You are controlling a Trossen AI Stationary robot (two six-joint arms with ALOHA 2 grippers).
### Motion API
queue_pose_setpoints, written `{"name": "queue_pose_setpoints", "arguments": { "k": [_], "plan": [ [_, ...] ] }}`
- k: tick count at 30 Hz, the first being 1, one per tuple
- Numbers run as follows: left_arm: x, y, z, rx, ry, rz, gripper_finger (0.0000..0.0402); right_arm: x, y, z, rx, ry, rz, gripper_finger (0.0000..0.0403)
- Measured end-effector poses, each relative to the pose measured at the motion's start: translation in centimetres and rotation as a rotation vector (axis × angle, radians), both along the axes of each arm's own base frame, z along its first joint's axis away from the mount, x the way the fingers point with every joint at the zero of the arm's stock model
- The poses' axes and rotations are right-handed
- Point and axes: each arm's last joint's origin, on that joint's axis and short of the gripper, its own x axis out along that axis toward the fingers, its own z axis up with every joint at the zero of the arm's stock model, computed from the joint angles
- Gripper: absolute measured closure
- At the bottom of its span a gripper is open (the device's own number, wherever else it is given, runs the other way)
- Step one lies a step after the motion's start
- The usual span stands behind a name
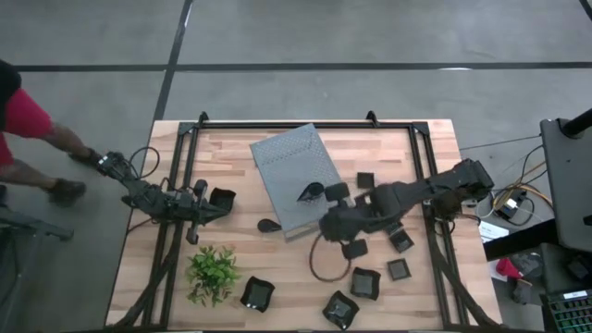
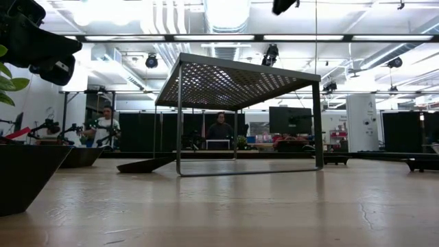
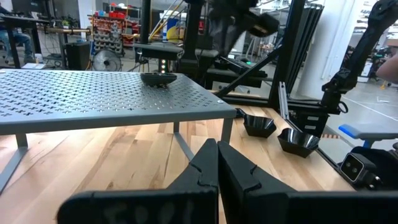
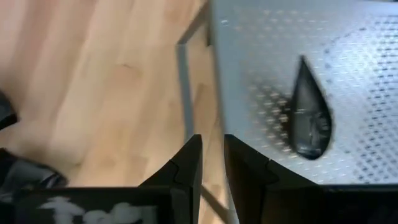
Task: Pick & Place Mini shaped plates
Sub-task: Put the square plate on the shelf
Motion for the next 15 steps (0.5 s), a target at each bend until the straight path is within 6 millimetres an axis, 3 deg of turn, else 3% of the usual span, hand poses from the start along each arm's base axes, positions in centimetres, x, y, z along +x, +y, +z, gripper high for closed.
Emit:
{"name": "queue_pose_setpoints", "arguments": {
  "k": [8, 15],
  "plan": [
    [0.0, 0.0, 0.0, 0.001, 0.001, 0.000, 0.0401, -2.3, 3.2, -1.2, 0.018, 0.046, 0.010, 0.0346],
    [0.0, 0.0, 0.0, 0.000, 0.000, -0.001, 0.0401, -4.8, 3.7, -3.1, -0.049, 0.016, -0.051, 0.0344]
  ]
}}
